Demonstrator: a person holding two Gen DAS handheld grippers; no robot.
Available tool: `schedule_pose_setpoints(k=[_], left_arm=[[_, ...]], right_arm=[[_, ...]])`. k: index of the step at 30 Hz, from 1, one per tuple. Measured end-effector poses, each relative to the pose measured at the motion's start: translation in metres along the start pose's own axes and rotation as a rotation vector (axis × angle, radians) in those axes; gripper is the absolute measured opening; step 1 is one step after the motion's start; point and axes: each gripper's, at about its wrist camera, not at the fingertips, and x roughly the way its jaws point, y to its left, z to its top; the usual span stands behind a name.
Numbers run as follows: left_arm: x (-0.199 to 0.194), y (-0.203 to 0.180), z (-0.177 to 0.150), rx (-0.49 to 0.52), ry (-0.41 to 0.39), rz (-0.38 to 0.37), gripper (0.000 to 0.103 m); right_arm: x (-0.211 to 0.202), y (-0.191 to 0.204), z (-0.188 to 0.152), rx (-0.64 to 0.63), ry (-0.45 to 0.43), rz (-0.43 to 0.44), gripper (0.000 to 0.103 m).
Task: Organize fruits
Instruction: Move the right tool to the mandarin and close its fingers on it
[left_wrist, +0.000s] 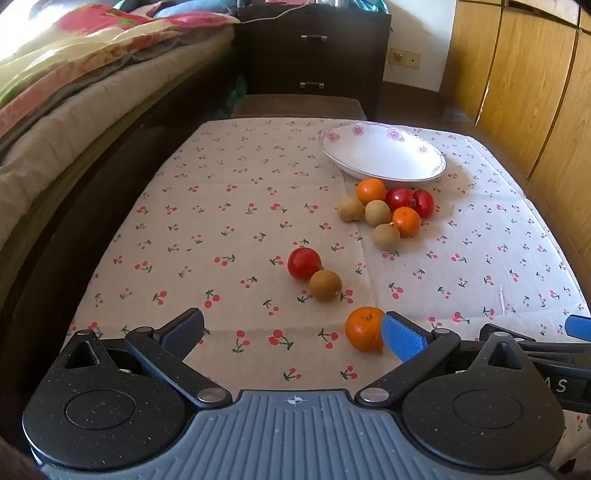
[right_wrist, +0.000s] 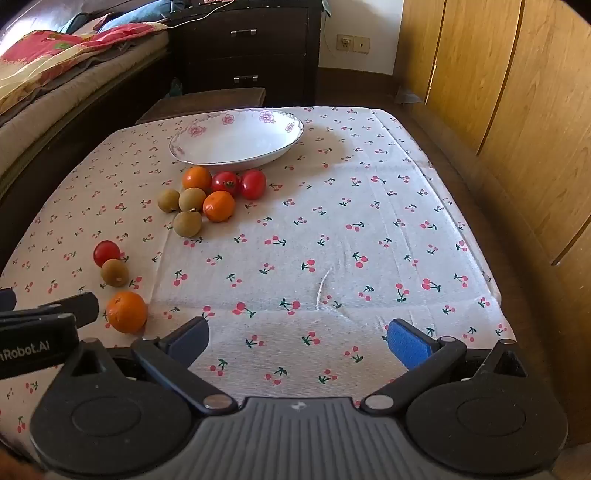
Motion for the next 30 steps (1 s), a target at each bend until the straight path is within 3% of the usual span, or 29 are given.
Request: schedule_pose_setpoints(k=[30], left_arm=[[0.005, 0.015, -0.005, -0.028, 0.019, 0.010, 0.103]], right_arm=[[0.007, 0.017, 0.003, -0.025, 0.022, 0.028, 0.103]])
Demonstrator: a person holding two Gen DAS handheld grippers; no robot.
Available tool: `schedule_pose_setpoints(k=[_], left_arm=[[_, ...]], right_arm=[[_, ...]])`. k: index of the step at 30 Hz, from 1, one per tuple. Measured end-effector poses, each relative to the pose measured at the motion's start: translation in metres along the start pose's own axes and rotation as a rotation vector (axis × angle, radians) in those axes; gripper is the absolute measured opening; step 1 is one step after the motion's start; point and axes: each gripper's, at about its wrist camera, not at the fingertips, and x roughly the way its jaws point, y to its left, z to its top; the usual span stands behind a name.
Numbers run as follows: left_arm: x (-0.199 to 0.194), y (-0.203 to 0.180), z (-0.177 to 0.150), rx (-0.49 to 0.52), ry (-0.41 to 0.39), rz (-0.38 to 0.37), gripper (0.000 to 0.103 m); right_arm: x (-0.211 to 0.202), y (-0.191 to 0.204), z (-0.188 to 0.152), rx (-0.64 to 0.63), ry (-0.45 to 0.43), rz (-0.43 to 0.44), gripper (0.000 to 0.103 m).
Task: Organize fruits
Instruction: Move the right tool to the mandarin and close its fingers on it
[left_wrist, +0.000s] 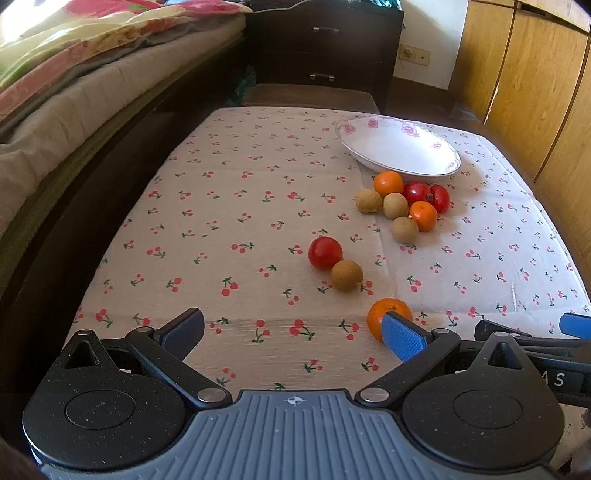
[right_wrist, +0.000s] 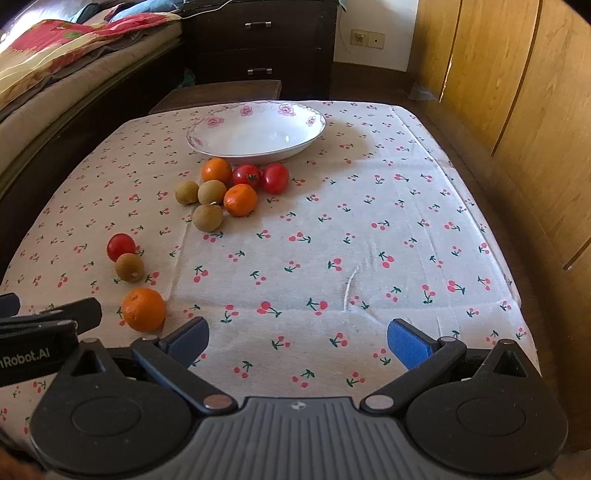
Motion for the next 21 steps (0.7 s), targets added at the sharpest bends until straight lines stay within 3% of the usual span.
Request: schedule_pose_setpoints(k=[21], left_arm=[[0.0024, 0.0086, -0.0023, -0.008, 0.021, -0.002, 0.103]], right_arm=[[0.0058, 0.0083, 0.0024, -0.002, 0.015, 0.020, 0.103]])
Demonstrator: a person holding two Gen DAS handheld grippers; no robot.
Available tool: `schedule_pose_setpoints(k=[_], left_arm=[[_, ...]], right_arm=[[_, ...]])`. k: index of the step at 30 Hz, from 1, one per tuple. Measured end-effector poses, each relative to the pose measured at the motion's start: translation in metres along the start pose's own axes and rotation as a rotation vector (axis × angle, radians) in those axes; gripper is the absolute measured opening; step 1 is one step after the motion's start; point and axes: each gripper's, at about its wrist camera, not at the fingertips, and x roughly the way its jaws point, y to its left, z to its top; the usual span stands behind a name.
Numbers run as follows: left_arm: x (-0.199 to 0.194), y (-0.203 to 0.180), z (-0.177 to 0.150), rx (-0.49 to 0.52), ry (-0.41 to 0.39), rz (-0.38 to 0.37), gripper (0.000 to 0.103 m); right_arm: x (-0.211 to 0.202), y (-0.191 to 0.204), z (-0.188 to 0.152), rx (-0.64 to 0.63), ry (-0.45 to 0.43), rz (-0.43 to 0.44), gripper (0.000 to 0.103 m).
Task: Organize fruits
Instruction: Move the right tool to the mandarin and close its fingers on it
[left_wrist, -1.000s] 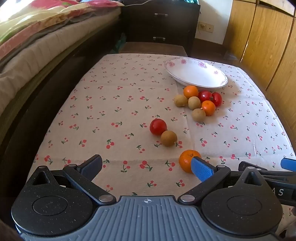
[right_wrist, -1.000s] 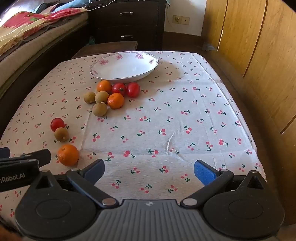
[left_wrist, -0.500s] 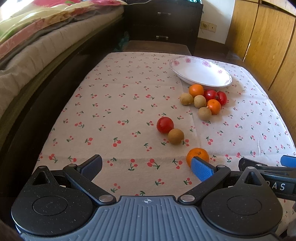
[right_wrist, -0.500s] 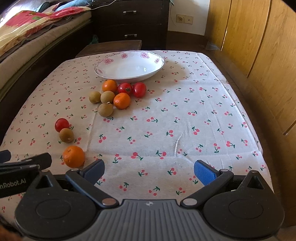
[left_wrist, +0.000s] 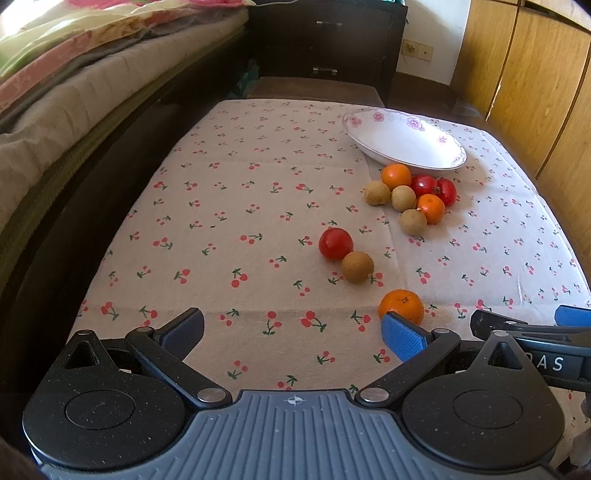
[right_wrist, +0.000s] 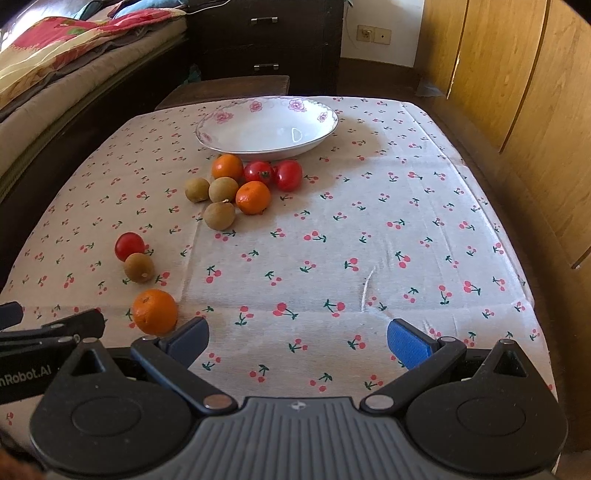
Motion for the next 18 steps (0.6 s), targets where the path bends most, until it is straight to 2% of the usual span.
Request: schedule_pose_setpoints(k=[6, 11, 16, 18], left_arm=[[0.001, 0.008, 0.000, -0.012, 0.010, 0.003, 0.103], [-0.001, 0.015, -0.001, -0.012, 0.006, 0.013, 0.103], [-0.003, 0.023, -0.001, -0.017, 0.000, 0.027, 0.103], [-0.004, 0.024, 0.000, -0.017, -0.006, 0.036, 0.103]], right_arm=[[0.003, 0.006, 0.002, -0.017, 0.005, 0.027, 0.102], [0.007, 0.018, 0.004, -0.061, 0.008, 0.062, 0.095], [0.010, 0.032, 0.005, -0.118, 0.007, 0.115, 0.081], [0.012, 0.036, 0.006, -0.131, 0.004, 0.132, 0.079]])
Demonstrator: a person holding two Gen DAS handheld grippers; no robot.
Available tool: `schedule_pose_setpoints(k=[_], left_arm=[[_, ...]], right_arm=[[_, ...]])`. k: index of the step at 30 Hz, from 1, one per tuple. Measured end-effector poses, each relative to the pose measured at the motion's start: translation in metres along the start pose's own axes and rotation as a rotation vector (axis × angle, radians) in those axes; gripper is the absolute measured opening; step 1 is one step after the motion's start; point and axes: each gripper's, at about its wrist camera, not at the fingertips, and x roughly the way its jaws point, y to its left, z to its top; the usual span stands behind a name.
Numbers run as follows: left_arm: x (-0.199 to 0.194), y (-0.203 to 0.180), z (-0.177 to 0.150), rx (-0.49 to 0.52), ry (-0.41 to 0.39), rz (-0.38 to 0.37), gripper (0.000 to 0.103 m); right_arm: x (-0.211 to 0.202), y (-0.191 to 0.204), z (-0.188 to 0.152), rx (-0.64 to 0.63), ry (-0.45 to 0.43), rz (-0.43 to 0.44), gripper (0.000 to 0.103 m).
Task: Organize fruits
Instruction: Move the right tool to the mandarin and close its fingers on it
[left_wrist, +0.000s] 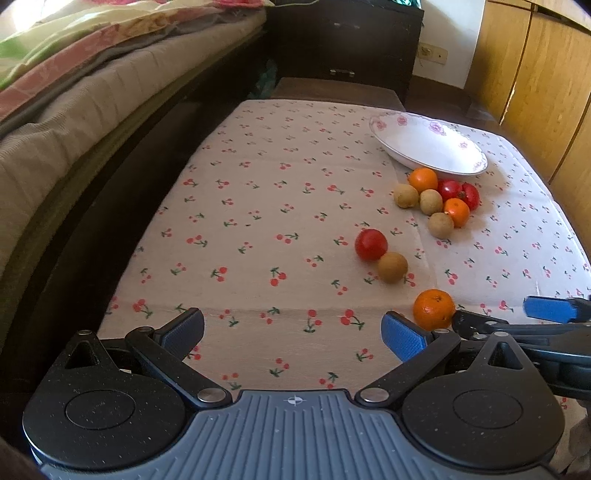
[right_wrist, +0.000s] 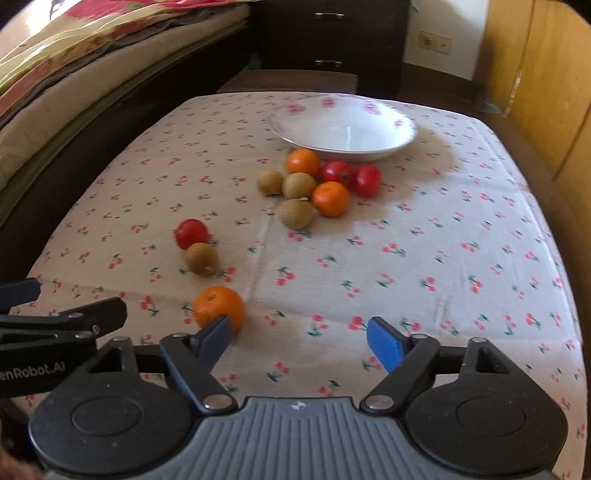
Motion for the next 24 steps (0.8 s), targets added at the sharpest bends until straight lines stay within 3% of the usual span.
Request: schedule_pose_setpoints(k=[15, 18, 24], left_arm=[[-0.008, 0.018, 0.002, -0.053, -0.012, -0.018, 0.103], [-0.009, 0.021, 0.002, -0.058, -0.012, -0.014, 0.103], [-0.008, 0.025, 0.003, -0.075, -0.010, -0.009, 0.103]], right_arm=[[0.002, 0.015, 0.009, -0.065, 0.000, 0.093, 0.070], [0.008, 0.021, 0.012, -0.080, 0.019, 0.119, 0.059], [0.023, 0.029, 0.013, -0.094, 0.070, 0.164, 0.047]])
